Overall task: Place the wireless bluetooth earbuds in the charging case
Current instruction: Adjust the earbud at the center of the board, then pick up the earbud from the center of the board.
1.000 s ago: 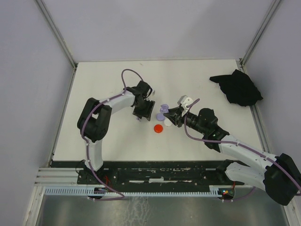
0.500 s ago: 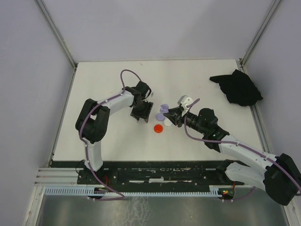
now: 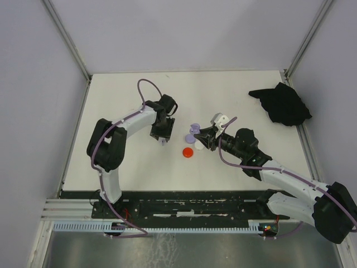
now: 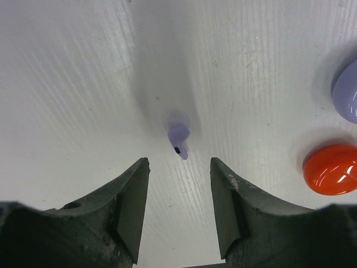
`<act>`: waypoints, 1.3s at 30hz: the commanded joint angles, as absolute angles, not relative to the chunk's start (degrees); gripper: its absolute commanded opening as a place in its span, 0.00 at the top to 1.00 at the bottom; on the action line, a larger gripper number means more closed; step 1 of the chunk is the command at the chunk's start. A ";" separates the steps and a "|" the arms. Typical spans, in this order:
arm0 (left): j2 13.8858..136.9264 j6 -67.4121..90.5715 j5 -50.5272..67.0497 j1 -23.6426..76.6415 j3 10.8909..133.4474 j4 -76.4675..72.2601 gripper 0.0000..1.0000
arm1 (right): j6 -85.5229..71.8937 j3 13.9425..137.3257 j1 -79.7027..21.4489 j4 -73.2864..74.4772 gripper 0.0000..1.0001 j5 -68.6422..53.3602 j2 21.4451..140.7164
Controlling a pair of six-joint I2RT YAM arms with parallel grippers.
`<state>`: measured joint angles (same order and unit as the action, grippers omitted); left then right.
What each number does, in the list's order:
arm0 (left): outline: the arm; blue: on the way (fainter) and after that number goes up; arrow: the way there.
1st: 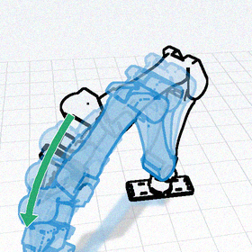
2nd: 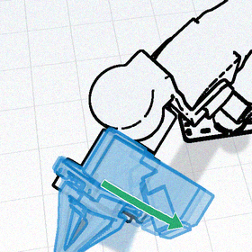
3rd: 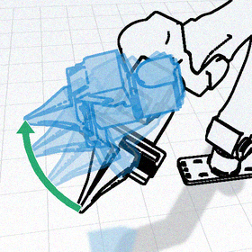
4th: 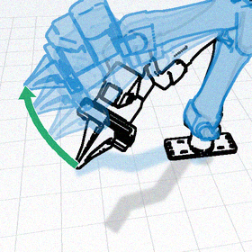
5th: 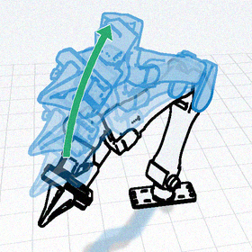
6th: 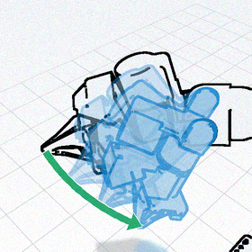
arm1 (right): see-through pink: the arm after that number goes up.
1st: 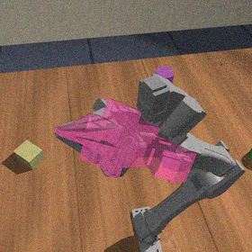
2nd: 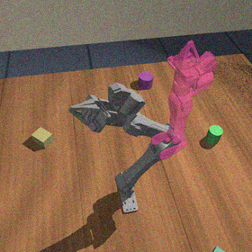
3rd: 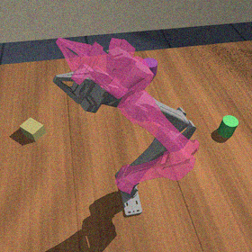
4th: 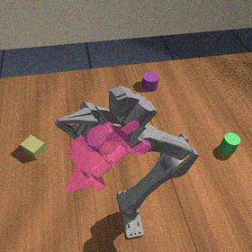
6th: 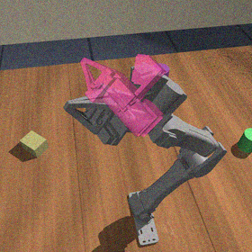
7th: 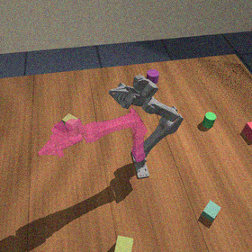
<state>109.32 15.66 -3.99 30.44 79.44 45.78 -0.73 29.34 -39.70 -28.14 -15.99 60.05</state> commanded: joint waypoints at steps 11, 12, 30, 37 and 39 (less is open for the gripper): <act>114.76 19.11 -5.38 29.90 83.78 44.61 0.59 | -0.97 30.61 -39.98 -30.23 0.98 -16.09 59.25; 115.09 19.12 -5.41 29.94 83.69 44.35 0.60 | -1.03 30.64 -39.99 -30.23 0.98 -16.08 59.31; 102.70 18.48 -6.24 29.90 76.15 38.27 0.80 | 0.90 31.42 -39.94 -30.65 0.98 -17.00 59.60; 88.99 14.80 -5.74 31.05 77.41 34.06 0.80 | 1.27 32.07 -39.90 -33.91 0.98 -18.15 61.02; 85.33 14.12 -5.69 31.73 77.33 32.17 0.80 | 1.08 32.21 -39.92 -35.30 0.98 -18.51 61.28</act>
